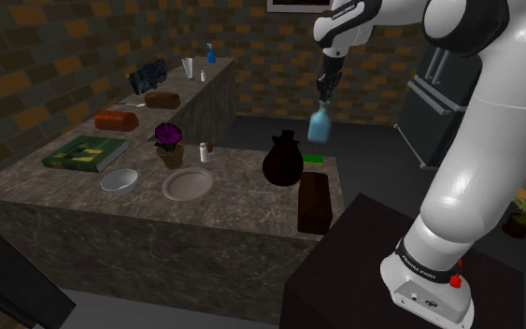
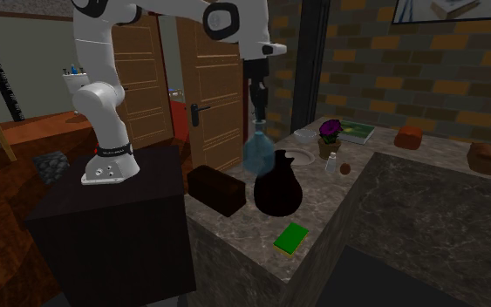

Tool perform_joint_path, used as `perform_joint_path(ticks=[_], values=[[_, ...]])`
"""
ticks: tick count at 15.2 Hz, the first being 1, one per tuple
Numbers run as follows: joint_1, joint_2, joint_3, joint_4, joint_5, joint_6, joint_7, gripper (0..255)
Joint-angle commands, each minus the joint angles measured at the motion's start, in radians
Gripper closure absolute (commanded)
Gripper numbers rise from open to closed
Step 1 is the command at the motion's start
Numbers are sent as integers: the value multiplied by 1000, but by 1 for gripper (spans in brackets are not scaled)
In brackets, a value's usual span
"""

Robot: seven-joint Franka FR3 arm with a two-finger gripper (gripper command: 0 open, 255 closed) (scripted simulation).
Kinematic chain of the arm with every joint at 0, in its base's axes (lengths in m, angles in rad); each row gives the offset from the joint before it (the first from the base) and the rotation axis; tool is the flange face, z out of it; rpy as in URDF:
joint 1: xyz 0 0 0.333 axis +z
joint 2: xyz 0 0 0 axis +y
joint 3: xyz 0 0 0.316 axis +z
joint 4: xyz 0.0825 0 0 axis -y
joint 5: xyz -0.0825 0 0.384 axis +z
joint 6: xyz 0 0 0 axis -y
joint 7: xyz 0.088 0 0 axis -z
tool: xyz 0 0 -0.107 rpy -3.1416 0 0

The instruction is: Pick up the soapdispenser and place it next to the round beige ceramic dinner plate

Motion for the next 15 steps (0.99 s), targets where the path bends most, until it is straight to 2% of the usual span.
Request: perform_joint_path(ticks=[1, 10, 15], values=[[0, -6, -1, 21, -3, -27, 2, 255], [1, -21, -2, 118, -11, -136, 6, 255], [48, 37, 38, 114, -2, -79, 92, 255]])
